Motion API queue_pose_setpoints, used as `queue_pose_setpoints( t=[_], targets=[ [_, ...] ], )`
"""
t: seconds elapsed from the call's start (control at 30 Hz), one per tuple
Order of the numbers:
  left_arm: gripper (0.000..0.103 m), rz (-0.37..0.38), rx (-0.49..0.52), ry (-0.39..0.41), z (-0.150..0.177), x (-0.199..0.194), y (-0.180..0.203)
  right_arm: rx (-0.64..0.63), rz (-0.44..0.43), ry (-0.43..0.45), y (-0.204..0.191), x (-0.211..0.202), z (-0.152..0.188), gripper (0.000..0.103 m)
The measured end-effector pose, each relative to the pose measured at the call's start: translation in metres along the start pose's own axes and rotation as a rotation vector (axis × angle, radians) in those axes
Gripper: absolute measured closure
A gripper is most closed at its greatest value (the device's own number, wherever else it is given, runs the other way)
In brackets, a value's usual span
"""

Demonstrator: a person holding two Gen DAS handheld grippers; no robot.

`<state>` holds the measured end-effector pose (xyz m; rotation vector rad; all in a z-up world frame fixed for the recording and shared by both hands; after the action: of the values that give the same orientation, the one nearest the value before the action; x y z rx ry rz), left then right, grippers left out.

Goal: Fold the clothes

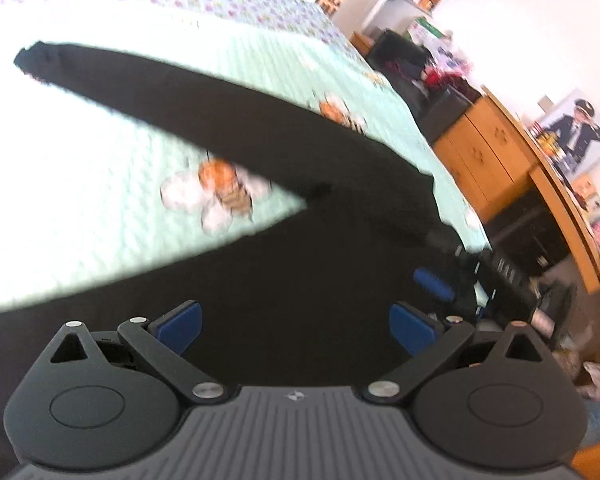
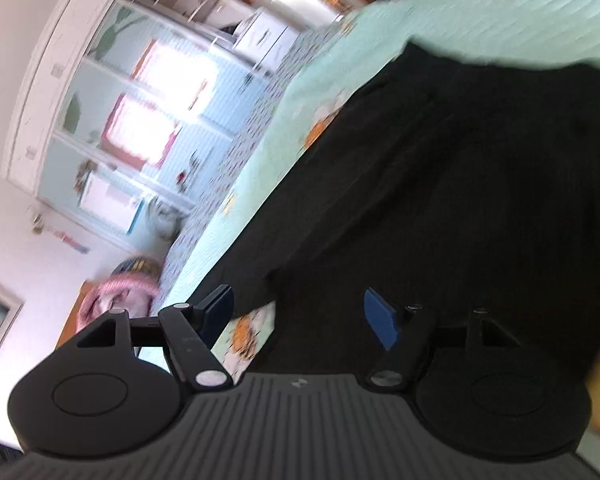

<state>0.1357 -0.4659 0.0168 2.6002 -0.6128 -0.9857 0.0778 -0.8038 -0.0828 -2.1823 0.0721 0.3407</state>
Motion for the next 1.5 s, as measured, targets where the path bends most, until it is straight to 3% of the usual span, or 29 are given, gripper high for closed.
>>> queue_pose_setpoints(
  t=[0.07, 0.27, 0.37, 0.57, 0.63, 0.77, 0.87, 1.0, 1.07, 1.17, 1.23, 1.4, 1.5],
  targets=[
    [0.000, -0.034, 0.008, 0.013, -0.002, 0.006, -0.005, -0.063, -0.025, -0.033, -0.008, 0.010, 0.008, 0.030],
    [0.000, -0.093, -0.089, -0.062, 0.022, 0.022, -0.048, -0.151, -0.063, -0.115, 0.003, 0.011, 0.004, 0.029],
    [0.001, -0.122, -0.138, -0.101, 0.034, 0.030, -0.069, -0.224, -0.063, -0.070, 0.007, 0.004, -0.028, 0.029],
    [0.001, -0.095, -0.225, -0.107, 0.039, 0.033, -0.084, -0.229, -0.010, 0.034, 0.018, -0.008, -0.088, 0.026],
    [0.001, -0.092, -0.239, -0.116, 0.045, 0.024, -0.090, -0.224, 0.002, 0.060, 0.023, -0.021, -0.089, 0.019],
    [0.001, -0.102, -0.265, -0.136, 0.058, 0.003, -0.105, -0.141, 0.028, 0.055, 0.047, -0.044, -0.076, 0.019],
    [0.001, -0.122, -0.296, -0.140, 0.064, -0.007, -0.115, -0.182, 0.078, 0.045, 0.052, -0.054, -0.063, 0.019],
    [0.001, -0.110, -0.297, -0.117, 0.054, -0.005, -0.112, -0.122, 0.056, 0.093, 0.057, -0.057, -0.076, 0.019],
    [0.001, -0.094, -0.259, -0.100, 0.043, 0.003, -0.102, -0.122, 0.031, 0.108, 0.057, -0.045, -0.093, 0.019],
    [0.001, -0.061, -0.206, -0.076, 0.026, 0.017, -0.084, -0.301, 0.030, 0.086, 0.043, -0.003, -0.128, 0.019],
    [0.001, -0.045, -0.176, -0.061, 0.016, 0.026, -0.073, -0.427, 0.035, 0.038, 0.032, 0.035, -0.148, 0.019],
    [0.000, -0.019, -0.135, -0.060, 0.000, 0.056, -0.059, -0.600, 0.069, -0.046, 0.020, 0.118, -0.184, 0.019],
    [0.000, -0.013, -0.122, -0.079, -0.005, 0.073, -0.057, -0.705, 0.033, -0.107, 0.014, 0.158, -0.191, 0.019]
  ],
)
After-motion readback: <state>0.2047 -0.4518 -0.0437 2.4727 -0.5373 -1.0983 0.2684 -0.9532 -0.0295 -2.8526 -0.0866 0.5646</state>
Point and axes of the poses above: each gripper's, at about its wrist camera, not at the fingertips, and x roughly the way its jaws point, y to its right, z to its underside, the point moved 1 cm from there along x, roughly the way its jaws point, and after that the axes turned 15 degrees about y, right-handed, at the moved point
